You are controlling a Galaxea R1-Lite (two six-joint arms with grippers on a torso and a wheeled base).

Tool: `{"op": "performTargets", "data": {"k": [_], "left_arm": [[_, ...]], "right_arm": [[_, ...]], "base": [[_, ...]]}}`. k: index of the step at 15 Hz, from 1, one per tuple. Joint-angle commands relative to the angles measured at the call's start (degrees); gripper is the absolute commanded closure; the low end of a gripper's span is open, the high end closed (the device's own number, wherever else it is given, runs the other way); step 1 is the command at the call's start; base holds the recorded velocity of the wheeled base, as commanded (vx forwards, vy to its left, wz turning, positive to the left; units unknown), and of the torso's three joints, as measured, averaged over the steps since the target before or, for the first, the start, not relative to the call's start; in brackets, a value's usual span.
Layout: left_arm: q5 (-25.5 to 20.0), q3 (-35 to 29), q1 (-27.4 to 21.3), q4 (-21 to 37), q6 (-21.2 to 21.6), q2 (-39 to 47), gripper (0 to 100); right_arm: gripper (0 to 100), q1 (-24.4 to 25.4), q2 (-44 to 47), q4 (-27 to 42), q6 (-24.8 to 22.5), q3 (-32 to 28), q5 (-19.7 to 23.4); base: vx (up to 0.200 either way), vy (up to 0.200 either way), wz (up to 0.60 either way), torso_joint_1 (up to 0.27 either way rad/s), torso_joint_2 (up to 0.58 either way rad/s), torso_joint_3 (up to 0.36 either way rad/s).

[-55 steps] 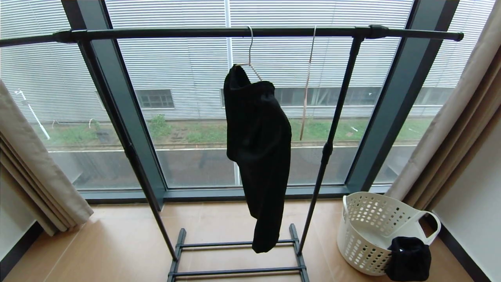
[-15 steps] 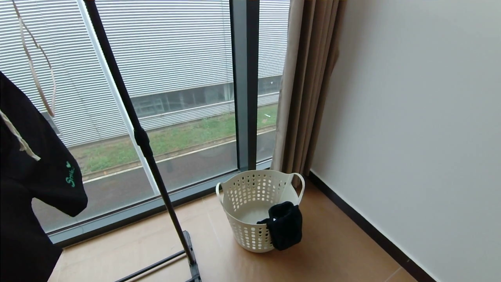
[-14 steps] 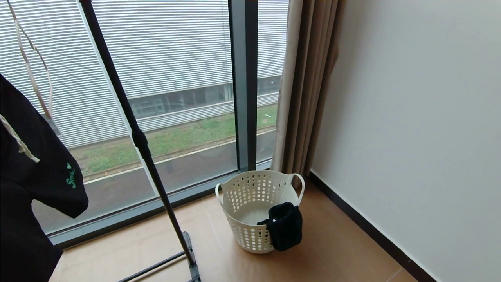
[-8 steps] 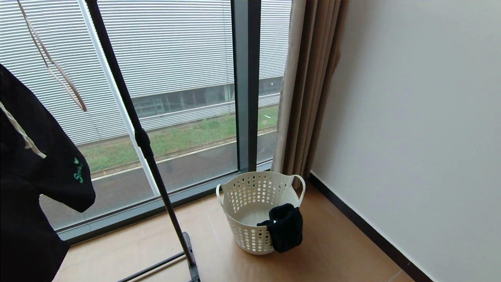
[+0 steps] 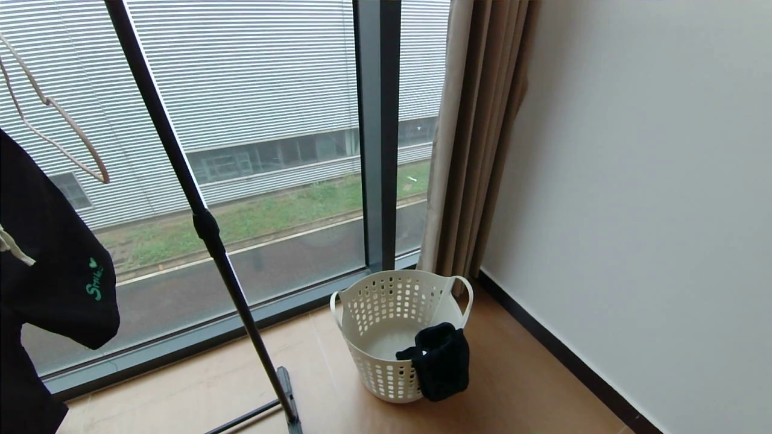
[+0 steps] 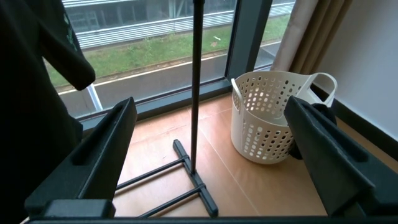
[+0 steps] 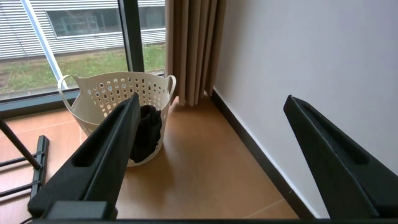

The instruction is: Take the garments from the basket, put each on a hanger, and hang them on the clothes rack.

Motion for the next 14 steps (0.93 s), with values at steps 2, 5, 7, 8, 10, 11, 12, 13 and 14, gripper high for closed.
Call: {"op": "performTargets", "data": {"k": [2,5,7,8,10,11,12,13,14], "left_arm": [[-0.01,0.02,0.08,-0.03,-0.02,-0.02,0],[-0.1,-0.07,-0.01,-0.03,-0.28,-0.02,0],[-0.1,-0.07,-0.01,-0.03,-0.2,-0.02,0],[-0.1,-0.07,-0.01,-0.03,-0.2,-0.02,0],[-0.1,-0.07,-0.01,-0.03,-0.2,-0.02,0],[-0.1,-0.07,-0.01,0.05,-0.2,-0.02,0],[-0.1,-0.07,-0.01,0.05,-0.2,-0.02,0],[-0.1,-0.07,-0.01,0.05,-0.2,-0.02,0],[-0.1,-0.07,-0.01,0.05,-0.11,-0.02,0]], "right_arm": [[0,0.01,-0.03,-0.09,0.1,0.02,0.02],[0,0.01,-0.03,-0.09,0.1,0.02,0.02],[0,0.01,-0.03,-0.09,0.1,0.02,0.02],[0,0.01,-0.03,-0.09,0.1,0.02,0.02],[0,0.01,-0.03,-0.09,0.1,0.02,0.02],[0,0.01,-0.03,-0.09,0.1,0.02,0.02],[0,0.01,-0.03,-0.09,0.1,0.02,0.02],[0,0.01,-0.03,-0.09,0.1,0.02,0.02],[0,0.01,-0.03,-0.09,0.1,0.02,0.02]], "base": [[0.0,0.0,0.0,0.0,0.0,0.0],[0.0,0.0,0.0,0.0,0.0,0.0],[0.0,0.0,0.0,0.0,0.0,0.0],[0.0,0.0,0.0,0.0,0.0,0.0],[0.0,0.0,0.0,0.002,0.0,-0.105],[0.0,0.0,0.0,0.002,0.01,-0.173],[0.0,0.0,0.0,-0.002,0.0,-0.193],[0.0,0.0,0.0,0.002,-0.01,-0.178],[0.0,0.0,0.0,0.002,0.01,-0.183]]}}
